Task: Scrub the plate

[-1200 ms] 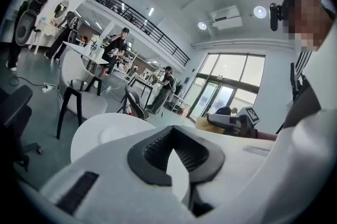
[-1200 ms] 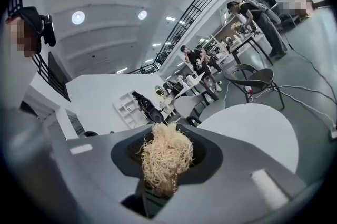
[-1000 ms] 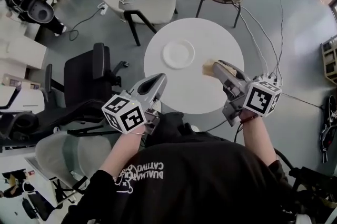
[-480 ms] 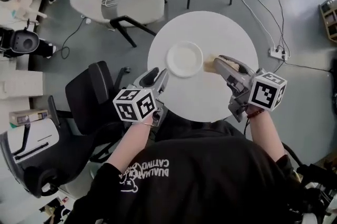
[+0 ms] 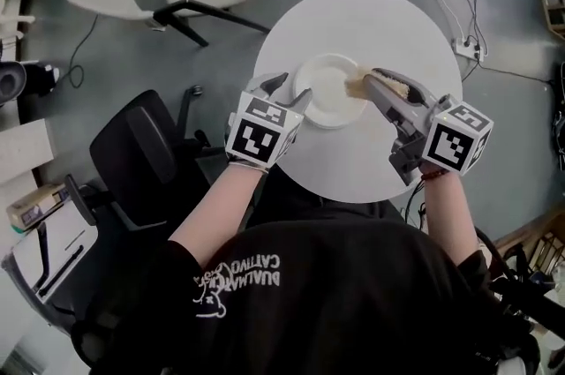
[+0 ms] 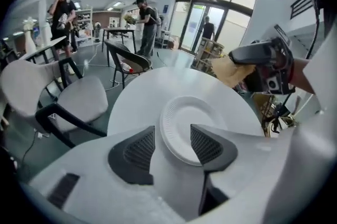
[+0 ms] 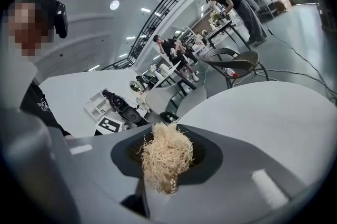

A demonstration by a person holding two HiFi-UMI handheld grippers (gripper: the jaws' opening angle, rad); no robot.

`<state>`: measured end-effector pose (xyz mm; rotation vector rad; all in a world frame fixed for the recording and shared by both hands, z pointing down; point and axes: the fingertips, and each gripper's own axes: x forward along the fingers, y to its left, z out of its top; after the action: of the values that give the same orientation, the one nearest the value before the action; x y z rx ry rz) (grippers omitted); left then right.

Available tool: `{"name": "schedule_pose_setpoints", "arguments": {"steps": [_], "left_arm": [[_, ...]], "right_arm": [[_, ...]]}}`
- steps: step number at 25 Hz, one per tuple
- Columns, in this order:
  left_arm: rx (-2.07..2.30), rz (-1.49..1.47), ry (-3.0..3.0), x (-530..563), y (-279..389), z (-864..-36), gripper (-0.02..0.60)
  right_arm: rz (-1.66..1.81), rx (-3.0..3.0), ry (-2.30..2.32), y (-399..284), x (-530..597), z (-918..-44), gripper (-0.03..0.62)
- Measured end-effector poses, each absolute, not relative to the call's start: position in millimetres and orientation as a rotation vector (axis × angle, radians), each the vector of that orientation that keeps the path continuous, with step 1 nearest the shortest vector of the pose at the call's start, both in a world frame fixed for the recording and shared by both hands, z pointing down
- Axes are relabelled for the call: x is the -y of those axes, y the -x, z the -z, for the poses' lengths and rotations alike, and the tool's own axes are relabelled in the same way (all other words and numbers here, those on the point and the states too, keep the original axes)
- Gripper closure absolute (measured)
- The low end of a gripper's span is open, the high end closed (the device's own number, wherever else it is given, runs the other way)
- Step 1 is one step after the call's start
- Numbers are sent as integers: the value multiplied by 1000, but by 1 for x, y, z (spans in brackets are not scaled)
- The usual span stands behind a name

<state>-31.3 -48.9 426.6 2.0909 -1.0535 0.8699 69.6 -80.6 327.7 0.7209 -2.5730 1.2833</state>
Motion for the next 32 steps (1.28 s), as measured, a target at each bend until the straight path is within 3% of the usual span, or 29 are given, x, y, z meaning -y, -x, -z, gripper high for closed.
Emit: {"name": "schedule_pose_setpoints", "arguments": {"steps": [8, 12, 16, 32], "left_arm": [[857, -955, -2100, 48, 21, -444, 364], [871, -976, -2130, 51, 26, -450, 452], [884, -932, -2139, 55, 30, -448, 499], [864, -797, -2084, 55, 39, -446, 518]], "right_arm": [[-1196, 2515, -847, -51, 95, -343, 490], [-1124, 2432, -878, -35, 87, -356, 490], [-1018, 2382, -906, -23, 84, -365, 490], [-978, 2320, -1051, 6, 87, -382, 490]]}}
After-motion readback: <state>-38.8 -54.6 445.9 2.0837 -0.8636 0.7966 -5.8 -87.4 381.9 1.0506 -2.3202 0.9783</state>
